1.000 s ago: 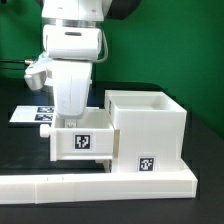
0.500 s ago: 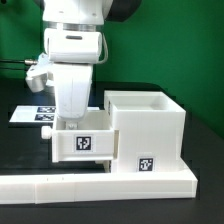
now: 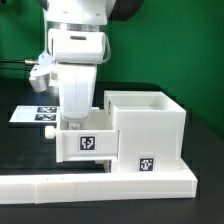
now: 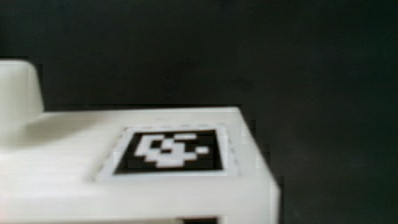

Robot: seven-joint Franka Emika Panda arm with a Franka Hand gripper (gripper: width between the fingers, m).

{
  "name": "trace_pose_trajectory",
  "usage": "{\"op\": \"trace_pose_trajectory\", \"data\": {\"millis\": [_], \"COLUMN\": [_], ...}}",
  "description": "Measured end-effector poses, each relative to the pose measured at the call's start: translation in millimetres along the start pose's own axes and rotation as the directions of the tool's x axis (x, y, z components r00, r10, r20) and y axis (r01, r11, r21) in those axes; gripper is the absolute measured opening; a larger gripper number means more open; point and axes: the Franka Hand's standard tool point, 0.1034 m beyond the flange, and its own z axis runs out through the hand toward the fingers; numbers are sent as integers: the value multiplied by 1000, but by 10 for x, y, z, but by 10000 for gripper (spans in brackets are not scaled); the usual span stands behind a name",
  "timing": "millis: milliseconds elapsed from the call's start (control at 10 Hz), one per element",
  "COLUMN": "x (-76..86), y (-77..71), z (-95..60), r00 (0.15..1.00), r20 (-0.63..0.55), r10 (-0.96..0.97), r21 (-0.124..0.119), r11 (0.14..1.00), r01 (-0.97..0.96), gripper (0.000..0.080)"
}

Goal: Assemble drawer

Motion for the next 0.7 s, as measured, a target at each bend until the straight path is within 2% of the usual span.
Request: {"op": "trace_pose_trajectory", "data": {"millis": [700], "x": [14], "y": [15], "z": [-6], "r00": [997], "r20": [24], "r10": [-72], "r21": [-8], "r11": [997], "r01": [72], "gripper": [42]}}
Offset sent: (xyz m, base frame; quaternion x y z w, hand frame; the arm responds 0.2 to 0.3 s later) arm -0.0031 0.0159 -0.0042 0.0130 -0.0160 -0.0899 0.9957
